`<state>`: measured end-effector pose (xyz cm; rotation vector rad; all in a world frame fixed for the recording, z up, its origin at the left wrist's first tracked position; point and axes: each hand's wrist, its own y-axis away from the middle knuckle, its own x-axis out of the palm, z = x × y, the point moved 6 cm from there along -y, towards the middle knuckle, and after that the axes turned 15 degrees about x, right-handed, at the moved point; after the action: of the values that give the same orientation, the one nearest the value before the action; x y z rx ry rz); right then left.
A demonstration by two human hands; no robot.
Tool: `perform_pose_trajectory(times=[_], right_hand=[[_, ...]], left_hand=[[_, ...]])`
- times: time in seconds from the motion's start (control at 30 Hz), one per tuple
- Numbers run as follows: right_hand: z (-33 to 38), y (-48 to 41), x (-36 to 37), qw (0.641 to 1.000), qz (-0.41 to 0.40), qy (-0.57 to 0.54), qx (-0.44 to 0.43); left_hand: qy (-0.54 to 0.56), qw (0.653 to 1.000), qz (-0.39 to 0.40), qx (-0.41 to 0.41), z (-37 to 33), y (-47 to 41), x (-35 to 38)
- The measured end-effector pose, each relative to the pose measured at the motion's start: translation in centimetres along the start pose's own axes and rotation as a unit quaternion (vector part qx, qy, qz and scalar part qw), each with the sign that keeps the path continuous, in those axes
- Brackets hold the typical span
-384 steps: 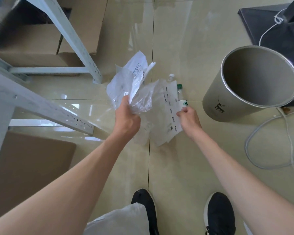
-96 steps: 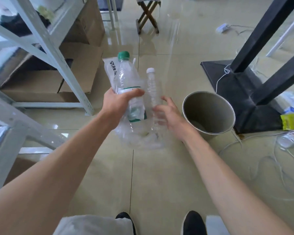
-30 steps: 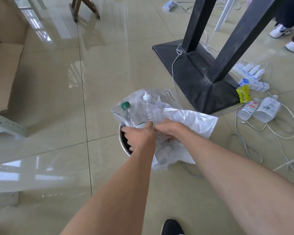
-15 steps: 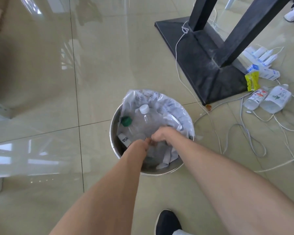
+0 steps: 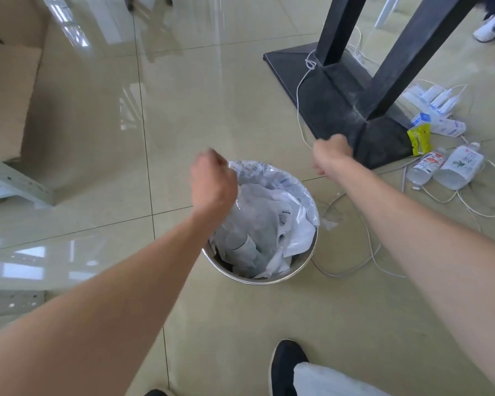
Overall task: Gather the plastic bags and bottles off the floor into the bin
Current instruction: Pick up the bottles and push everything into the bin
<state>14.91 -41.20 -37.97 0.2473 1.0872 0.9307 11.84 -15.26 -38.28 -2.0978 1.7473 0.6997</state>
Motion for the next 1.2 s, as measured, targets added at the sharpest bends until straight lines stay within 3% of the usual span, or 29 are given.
perform_pose_trajectory(times=[0.07,0.17,0.2,0.23,0.37,0.47,0.53,0.57,0.67,0.73,0.83,0.93,1.0,1.1,1.2], right_hand=[[-4.6,-2.6,0.8,0.994,0.021,0.026,0.101],[-10.6,-2.8,2.7,0.943,0.145,0.028,0.297],[-11.4,-2.6,3.2,0.927,0.184,0.046,0.323],[-11.6,-2.1,3.3,0.918,0.219,0.062,0.326],[-8.6,-1.4,1.5,0.958,0.204,0.012,0.200],[-6.0,-0.7,0.5,0.964,0.229,-0.073,0.113],[-4.5,-0.4,-0.2,0.956,0.236,-0.144,0.102],[-4.3,-0.1,-0.3,0.959,0.221,-0.139,0.112],[-7.2,0.6,0.7,0.965,0.170,0.052,0.194],[-10.0,0.2,1.9,0.949,0.174,0.075,0.252],[-12.3,1.2,4.0,0.927,0.214,-0.010,0.307],[-10.8,-0.5,3.4,0.953,0.138,-0.132,0.234],[-9.5,-0.3,3.0,0.947,0.139,-0.218,0.191],[-7.5,1.4,1.3,0.942,0.115,-0.296,0.111],[-5.5,3.4,0.1,0.928,0.142,-0.341,0.045]], left_hand=[[0.037,0.998,-0.053,-0.018,0.3,-1.3,-1.0],[0.140,0.985,0.018,-0.100,3.1,-2.9,0.1],[0.155,0.982,0.055,-0.098,3.2,-3.2,0.4],[0.206,0.971,0.024,-0.121,3.5,-3.2,0.3],[0.260,0.958,-0.024,-0.117,3.6,-2.8,-0.3],[0.218,0.969,0.034,-0.112,3.5,-2.6,-0.1],[0.148,0.976,0.087,-0.135,3.1,-2.3,0.0],[0.114,0.976,0.110,-0.147,2.9,-2.0,0.0],[0.082,0.968,0.152,-0.183,2.4,-0.9,-0.1],[0.102,0.963,0.153,-0.198,2.7,-0.6,0.0],[0.128,0.961,0.134,-0.204,3.8,-0.6,-0.6],[0.185,0.958,0.096,-0.198,4.3,-1.1,-1.1],[0.227,0.952,0.063,-0.196,4.4,-1.2,-1.7],[0.345,0.898,0.097,-0.257,3.1,0.1,-2.6],[0.429,0.866,0.123,-0.224,0.3,0.8,-4.5]])
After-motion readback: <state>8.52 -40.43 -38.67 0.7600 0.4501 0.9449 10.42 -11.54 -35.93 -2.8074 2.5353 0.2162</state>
